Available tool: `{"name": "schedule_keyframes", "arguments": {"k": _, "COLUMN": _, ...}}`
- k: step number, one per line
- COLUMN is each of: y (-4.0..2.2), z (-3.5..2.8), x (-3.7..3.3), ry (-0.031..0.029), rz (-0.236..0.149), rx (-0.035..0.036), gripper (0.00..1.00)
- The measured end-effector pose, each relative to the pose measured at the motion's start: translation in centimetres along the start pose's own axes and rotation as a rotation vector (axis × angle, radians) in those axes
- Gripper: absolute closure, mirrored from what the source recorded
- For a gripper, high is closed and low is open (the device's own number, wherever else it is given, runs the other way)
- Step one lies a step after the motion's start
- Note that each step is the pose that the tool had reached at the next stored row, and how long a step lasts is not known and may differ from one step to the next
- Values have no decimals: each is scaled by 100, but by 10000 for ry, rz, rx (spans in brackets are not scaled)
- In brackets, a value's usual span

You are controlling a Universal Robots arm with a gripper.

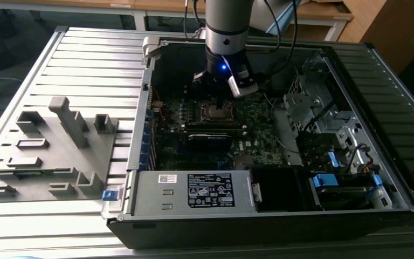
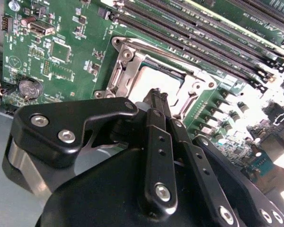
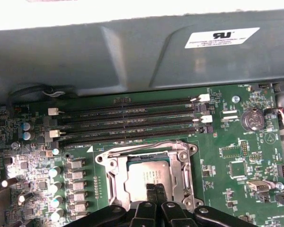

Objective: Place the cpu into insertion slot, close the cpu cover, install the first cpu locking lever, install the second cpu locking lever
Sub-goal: 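Install the second cpu locking lever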

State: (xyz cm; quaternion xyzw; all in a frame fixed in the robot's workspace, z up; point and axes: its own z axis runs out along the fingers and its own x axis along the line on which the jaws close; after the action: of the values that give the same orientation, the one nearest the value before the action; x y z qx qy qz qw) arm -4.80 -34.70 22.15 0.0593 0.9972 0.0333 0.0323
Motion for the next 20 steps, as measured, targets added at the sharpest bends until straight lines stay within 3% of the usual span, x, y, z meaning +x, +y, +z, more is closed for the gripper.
{"name": "schedule_keyframes", "arguments": {"k": 20, "y": 3, "z": -39, "x": -3, "ry": -1, "rz": 0, "rx": -2, "gripper": 89}}
